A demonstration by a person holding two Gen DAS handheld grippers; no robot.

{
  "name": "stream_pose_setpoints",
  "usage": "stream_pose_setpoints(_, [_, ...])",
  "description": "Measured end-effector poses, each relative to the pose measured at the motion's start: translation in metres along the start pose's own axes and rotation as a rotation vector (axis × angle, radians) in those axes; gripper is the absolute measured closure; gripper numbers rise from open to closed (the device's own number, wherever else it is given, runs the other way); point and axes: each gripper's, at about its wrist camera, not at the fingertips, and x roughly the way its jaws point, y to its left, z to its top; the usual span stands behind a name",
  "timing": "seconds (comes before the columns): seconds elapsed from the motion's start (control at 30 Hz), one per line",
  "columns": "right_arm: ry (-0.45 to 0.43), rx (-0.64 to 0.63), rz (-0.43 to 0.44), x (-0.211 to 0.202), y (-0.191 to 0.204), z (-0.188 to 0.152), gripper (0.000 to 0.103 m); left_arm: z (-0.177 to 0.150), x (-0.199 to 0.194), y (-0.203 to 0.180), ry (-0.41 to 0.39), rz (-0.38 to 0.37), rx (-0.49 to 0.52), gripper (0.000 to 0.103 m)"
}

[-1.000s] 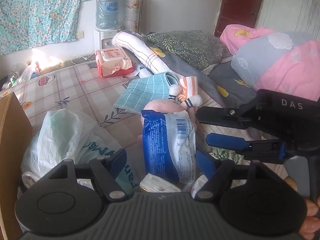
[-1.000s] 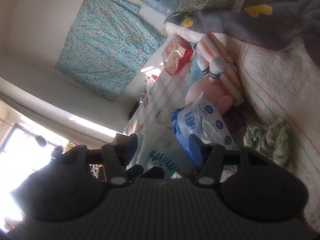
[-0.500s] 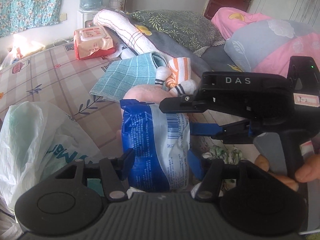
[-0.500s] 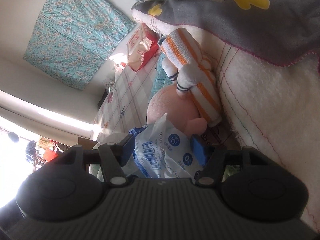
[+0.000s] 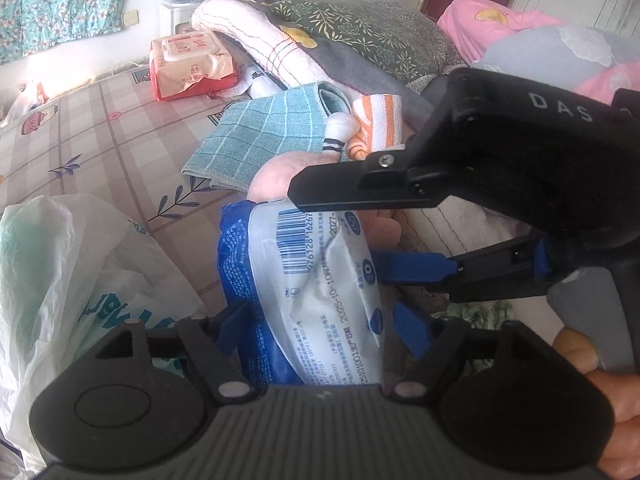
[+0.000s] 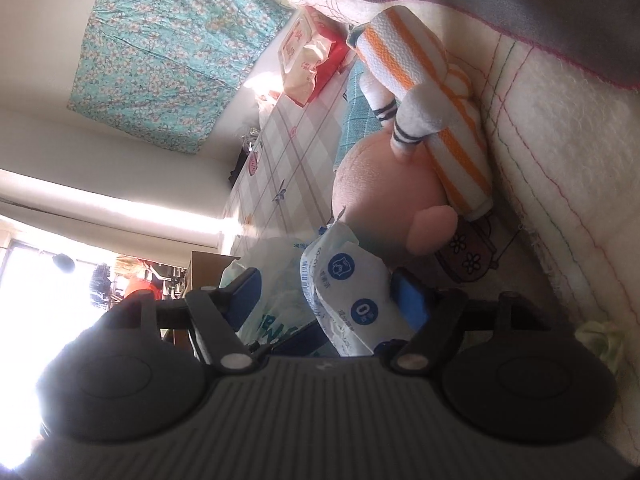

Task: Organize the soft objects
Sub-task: 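Close the left gripper on the wet-wipes pack, then lift the wet-wipes pack with the left gripper out of the pile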

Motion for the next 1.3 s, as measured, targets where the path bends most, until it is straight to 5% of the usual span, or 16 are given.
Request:
stream_pose_setpoints(0.2, [0.039,0.016,0.079,0.009,0.008,-0.001,0.030,0.004,0.006,0.010,0.027,0.032,-0.052,0.025])
stream_pose_setpoints(0.37, [0.044,0.002,0.102,0.006,0.009,-0.005,0.030,0.004,0.006,0.018,0.017,0.060,-0.091,0.045])
stream_pose_setpoints(0.77, [0.005,-0.029,0.264,-0.025,0.017,-0.008,0.031,0.011,-0.028,0.024,-0.122,0.002,-0.126,0.058])
stream_pose_setpoints(1.03, [-0.155,-0.001,0.281,-0.074,0.001,0.004,0.031,0.024,-0.047,0.030,-0.188,-0.126,-0.170,0.061])
stream_pose_setpoints(1.3, [-0.203,0.060,0.232,-0.084,-0.025,0.005,0.031,0.032,-0.021,0.041,-0.184,-0.356,-0.299,0.061])
